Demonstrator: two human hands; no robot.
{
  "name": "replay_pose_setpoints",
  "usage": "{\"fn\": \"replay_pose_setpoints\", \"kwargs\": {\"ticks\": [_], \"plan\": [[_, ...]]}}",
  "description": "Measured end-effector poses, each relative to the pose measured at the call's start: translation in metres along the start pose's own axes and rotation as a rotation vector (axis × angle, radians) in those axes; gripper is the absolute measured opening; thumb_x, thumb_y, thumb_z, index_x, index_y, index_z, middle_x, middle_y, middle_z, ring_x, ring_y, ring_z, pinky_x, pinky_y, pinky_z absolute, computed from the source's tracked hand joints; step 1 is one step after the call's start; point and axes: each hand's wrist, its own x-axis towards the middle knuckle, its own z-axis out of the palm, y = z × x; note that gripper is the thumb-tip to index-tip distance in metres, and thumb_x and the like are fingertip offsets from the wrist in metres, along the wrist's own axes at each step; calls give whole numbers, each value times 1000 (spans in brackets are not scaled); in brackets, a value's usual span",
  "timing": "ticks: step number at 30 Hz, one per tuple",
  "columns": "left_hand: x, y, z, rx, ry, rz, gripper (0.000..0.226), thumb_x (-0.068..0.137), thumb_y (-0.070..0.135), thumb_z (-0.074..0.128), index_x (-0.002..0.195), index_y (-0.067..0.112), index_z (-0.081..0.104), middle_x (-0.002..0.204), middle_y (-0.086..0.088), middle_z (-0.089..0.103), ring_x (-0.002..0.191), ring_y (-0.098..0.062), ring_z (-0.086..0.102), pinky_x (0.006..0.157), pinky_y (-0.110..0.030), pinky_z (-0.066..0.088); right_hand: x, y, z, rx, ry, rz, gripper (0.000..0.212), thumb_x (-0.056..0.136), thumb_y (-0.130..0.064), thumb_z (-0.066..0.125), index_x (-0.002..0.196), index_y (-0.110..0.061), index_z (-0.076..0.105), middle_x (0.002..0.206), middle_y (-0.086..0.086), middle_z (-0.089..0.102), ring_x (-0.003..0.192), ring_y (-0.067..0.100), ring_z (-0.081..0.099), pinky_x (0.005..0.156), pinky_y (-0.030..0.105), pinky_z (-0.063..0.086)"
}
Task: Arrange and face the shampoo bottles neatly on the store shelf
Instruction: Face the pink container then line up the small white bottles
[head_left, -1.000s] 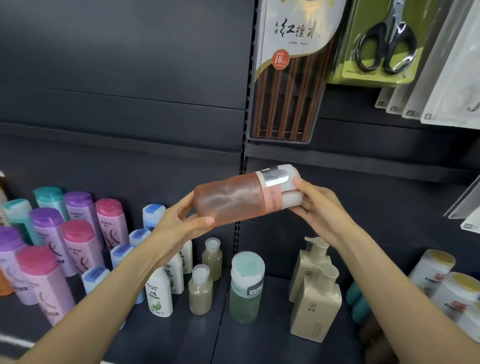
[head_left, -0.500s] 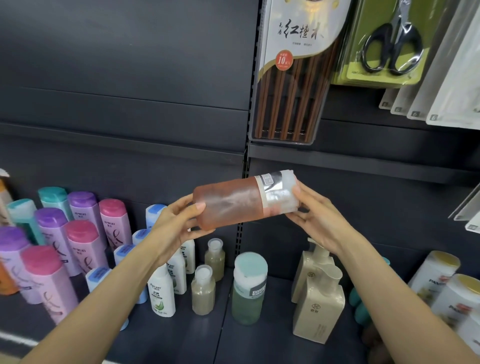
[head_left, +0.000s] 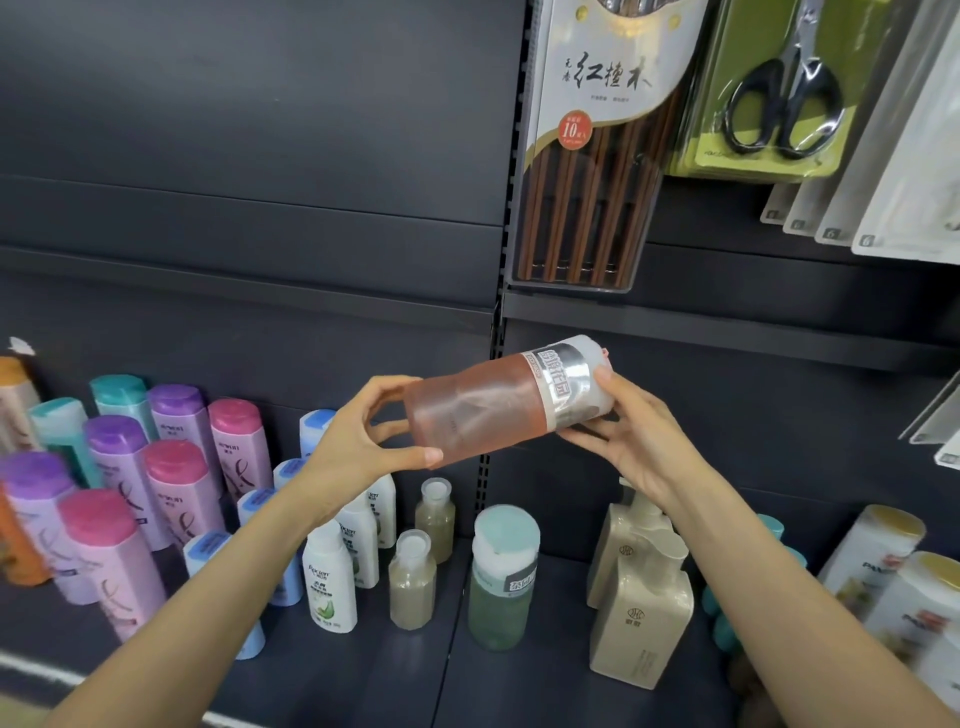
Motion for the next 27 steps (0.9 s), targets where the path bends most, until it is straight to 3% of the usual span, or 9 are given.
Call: {"fn": "replay_pose_setpoints", "kwargs": {"ticks": [6,10,14,18,22,27], "plan": [[1,-5,2,62,-19,-17,78,48,28,86,119,35,53,123,15,58,107,-8,64,88,-27,51,-1,-1,2,-42,19,-13,39,89,-24,60,127,-13,57,114,9,69,107,23,65,89,39,55],[3,-18,10,173,-59,-22,74,58,8,87,118,33,52,121,5,55,100,-6,64,78,-22,54,0,-6,10,-133,58,-69,42,85,-18,66,127,-19,59,109,4,71,102,19,68,85,39,57],[11,-34,20,388,-86,-22,78,51,30,87,117,40,47,117,17,54,106,-6,58,90,-33,52,6,-8,20,-237,165,-114,48,79,-14,74,125,-19,61,110,1,70,97,15,69,84,39,57],[22,-48,31,406,-57,-29,79,59,20,88,124,32,45,115,19,55,107,-6,56,89,-21,46,17,-1,25,-268,194,-159,52,78,-10,74,127,-16,58,117,1,67,102,15,67,89,39,55],[37,-66,36,439,-59,-61,84,61,23,87,132,33,43,121,14,57,110,-10,55,96,-31,46,32,10,24,-398,251,-231,56,71,-16,79,124,-23,61,119,-5,65,108,12,63,95,39,52],[54,-90,35,599,-89,-70,74,70,23,82,135,25,46,126,3,58,111,-13,57,93,-25,46,43,30,25,-650,297,-312,58,68,-23,82,121,-34,62,119,-5,59,111,9,55,98,32,48]]}}
